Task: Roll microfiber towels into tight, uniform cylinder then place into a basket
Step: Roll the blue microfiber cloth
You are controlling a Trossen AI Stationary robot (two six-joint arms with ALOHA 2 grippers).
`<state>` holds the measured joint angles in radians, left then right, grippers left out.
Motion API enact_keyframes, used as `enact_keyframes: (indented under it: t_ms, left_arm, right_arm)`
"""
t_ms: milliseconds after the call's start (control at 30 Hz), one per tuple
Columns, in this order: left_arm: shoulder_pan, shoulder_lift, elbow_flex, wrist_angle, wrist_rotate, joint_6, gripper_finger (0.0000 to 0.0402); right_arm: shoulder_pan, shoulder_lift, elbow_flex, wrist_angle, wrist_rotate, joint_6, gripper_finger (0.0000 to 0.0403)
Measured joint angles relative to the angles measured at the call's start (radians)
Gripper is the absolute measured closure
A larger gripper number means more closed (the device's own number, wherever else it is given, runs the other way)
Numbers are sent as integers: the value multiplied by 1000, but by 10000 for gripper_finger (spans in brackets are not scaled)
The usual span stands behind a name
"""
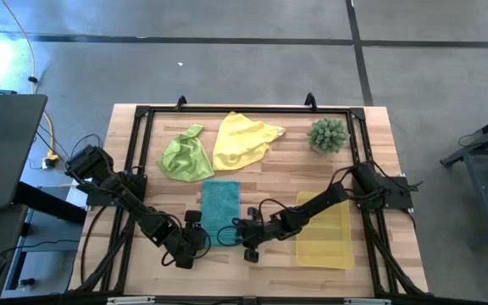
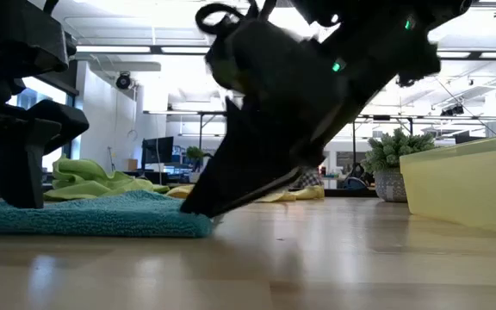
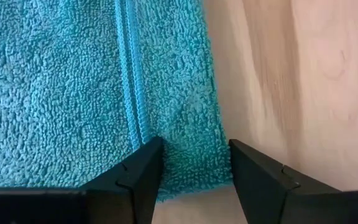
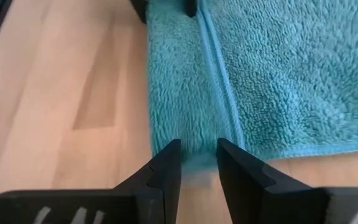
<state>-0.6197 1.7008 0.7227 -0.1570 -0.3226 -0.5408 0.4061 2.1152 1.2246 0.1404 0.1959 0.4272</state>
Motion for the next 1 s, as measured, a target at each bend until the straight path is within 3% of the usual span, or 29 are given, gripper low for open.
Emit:
enact_keyframes:
  t_ms: [233, 367, 467, 733, 1000]
  left_arm:
    - [-2, 3, -1, 2, -14, -8, 235]
    - [-2, 3, -2, 4, -16, -9, 234]
    - [-2, 3, -2, 6, -18, -9, 234]
    - [-2, 4, -3, 8, -21, -22, 234]
    - [-3, 5, -3, 11, -26, -52, 234]
  right_arm:
    - [36, -62, 1, 38, -15, -200, 309]
    - [73, -43, 2, 52, 75, -329, 307]
    - [75, -29, 2, 72, 129, -338, 291]
    - [64, 38, 3, 157, 113, -366, 219]
    - [51, 90, 7, 168, 123, -382, 222]
